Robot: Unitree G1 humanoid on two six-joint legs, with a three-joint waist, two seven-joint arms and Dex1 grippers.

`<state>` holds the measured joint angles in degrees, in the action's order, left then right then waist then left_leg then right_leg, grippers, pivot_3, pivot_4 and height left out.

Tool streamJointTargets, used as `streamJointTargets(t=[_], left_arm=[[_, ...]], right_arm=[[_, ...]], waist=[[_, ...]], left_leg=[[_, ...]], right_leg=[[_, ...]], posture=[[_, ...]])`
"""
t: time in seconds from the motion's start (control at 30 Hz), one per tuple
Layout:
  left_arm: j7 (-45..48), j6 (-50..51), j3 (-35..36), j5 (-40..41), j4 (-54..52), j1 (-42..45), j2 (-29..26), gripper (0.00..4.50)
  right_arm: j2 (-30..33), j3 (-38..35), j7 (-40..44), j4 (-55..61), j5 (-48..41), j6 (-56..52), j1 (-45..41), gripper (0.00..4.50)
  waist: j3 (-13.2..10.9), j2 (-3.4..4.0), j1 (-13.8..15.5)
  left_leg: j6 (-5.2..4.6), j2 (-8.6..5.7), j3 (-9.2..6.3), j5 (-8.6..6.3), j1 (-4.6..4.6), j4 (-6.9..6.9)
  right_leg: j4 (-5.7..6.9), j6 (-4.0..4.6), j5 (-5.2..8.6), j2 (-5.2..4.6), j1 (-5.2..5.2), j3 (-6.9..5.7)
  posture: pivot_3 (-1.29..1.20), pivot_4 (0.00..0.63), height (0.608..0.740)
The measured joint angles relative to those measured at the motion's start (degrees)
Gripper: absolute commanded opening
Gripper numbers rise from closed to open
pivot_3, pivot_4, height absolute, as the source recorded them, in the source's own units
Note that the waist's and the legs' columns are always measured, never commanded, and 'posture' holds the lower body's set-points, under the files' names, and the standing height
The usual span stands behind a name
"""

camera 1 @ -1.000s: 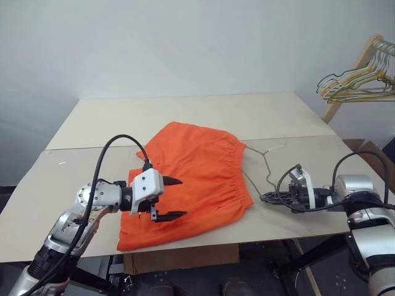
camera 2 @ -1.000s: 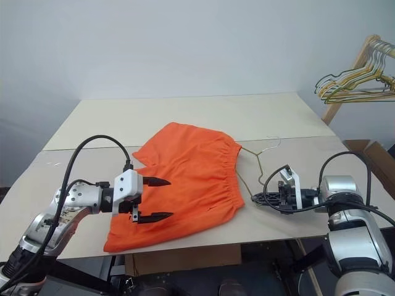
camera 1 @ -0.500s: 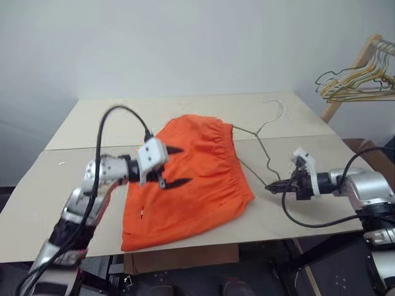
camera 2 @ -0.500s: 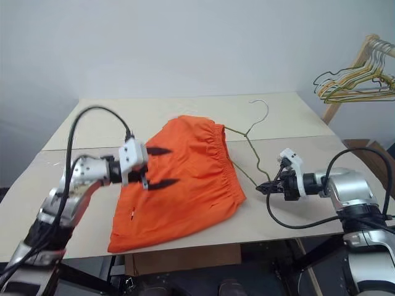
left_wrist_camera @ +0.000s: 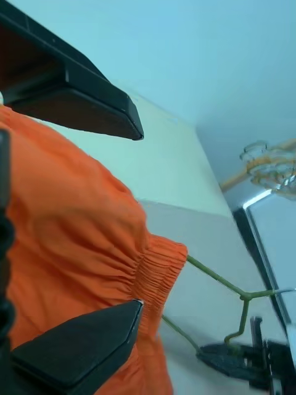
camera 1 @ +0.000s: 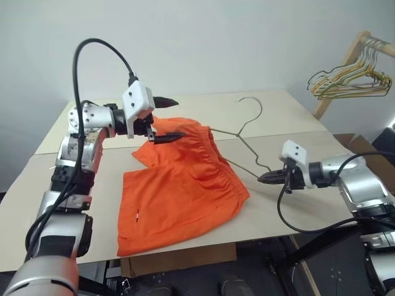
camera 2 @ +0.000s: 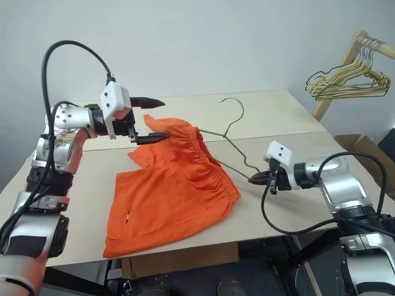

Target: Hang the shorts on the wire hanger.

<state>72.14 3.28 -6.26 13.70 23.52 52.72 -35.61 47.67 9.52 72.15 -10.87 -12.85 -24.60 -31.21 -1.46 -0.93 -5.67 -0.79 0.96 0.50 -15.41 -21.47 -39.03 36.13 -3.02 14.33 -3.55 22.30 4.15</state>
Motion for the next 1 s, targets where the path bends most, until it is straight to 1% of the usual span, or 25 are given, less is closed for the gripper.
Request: streamJointTargets(t=[0.17,0.3,0.47,0.57,0.67,0.73,0.77,0.93,0.97,1.0], left_arm=[[8.29,0.13,-2.21,-0.36,8.09,4.99,1.43,4.49],[13.49,-1.04,-3.82,-1.67,12.0,7.72,1.72,4.49],[17.85,-1.08,-5.7,-3.71,14.92,9.87,2.46,4.49],[19.46,-1.09,-6.79,-4.87,15.98,10.15,2.46,3.94],[20.08,-0.98,-9.15,-4.52,15.92,10.14,1.81,2.99],[20.16,-0.93,-10.89,-4.49,15.84,10.13,0.95,2.23],[20.17,-0.98,-11.07,-4.6,15.86,10.13,0.92,1.99],[20.18,-1.94,-11.61,-5.7,16.57,10.11,0.93,0.28],[20.18,-1.94,-11.61,-5.74,16.58,10.11,0.93,0.01],[20.18,-1.93,-11.62,-5.74,16.58,10.11,0.94,0.01]], right_arm=[[-0.96,1.45,0.96,0.38,1.25,1.34,-2.22,0.0],[-1.1,2.17,1.5,0.45,2.7,3.01,-4.51,0.0],[-1.58,3.79,2.35,1.1,3.92,3.96,-4.69,0.0],[-1.59,3.86,2.58,1.52,4.76,4.23,-4.69,0.0],[-1.79,3.94,2.66,1.74,4.91,4.24,-4.69,0.0],[-2.0,4.03,2.72,2.26,4.93,4.23,-4.69,0.0],[-2.02,4.06,2.73,2.42,4.94,4.23,-4.69,0.0],[-2.21,4.18,2.74,2.89,5.06,3.48,-4.7,0.0],[-2.23,4.18,2.74,2.92,5.06,3.32,-4.7,0.0],[-2.27,4.18,2.61,2.96,5.17,3.24,-4.69,0.0]], waist=[[-0.02,0.01,-0.45],[-0.02,0.01,-0.92],[-0.02,0.01,-1.38],[-0.02,0.01,-1.53],[-0.02,0.02,-1.56],[-0.02,0.02,-1.56],[-0.02,0.02,-1.56],[-0.02,0.02,-1.5],[-0.02,0.02,-1.5],[-0.02,0.02,-1.52]], left_leg=[[0.0,0.0,-0.03,0.0,-0.09,-0.01],[-0.01,0.0,-0.12,0.0,-0.17,-0.01],[-0.01,-0.01,-0.16,0.0,-0.27,-0.03],[-0.01,0.0,-0.2,0.0,-0.28,-0.02],[-0.01,0.0,-0.27,0.0,-0.3,-0.02],[-0.01,0.0,-0.33,0.0,-0.33,-0.02],[-0.01,0.0,-0.34,0.0,-0.35,-0.03],[-0.01,0.0,-0.33,0.0,-0.44,-0.09],[-0.01,0.0,-0.33,0.0,-0.45,-0.09],[-0.01,0.0,-0.34,0.0,-0.48,-0.1]], right_leg=[[0.04,0.0,0.0,0.0,0.09,-0.01],[0.01,-0.01,0.01,0.0,0.11,-0.07],[0.04,-0.01,0.01,0.0,0.21,-0.08],[0.06,-0.01,0.01,0.0,0.23,-0.08],[0.07,-0.01,0.01,0.0,0.25,-0.08],[0.09,-0.01,0.01,0.0,0.29,-0.08],[0.09,-0.01,0.01,0.0,0.3,-0.07],[0.1,-0.01,0.01,-0.01,0.35,-0.09],[0.1,-0.01,0.01,-0.01,0.36,-0.09],[0.12,-0.01,0.01,0.0,0.4,-0.08]], posture=[[-0.13,0.0,0.74],[-0.13,0.0,0.74],[-0.13,0.0,0.74],[-0.13,0.0,0.74],[-0.13,0.0,0.74],[-0.13,0.0,0.74],[-0.13,0.0,0.74],[-0.13,0.0,0.74],[-0.13,0.0,0.74],[-0.14,0.0,0.74]])
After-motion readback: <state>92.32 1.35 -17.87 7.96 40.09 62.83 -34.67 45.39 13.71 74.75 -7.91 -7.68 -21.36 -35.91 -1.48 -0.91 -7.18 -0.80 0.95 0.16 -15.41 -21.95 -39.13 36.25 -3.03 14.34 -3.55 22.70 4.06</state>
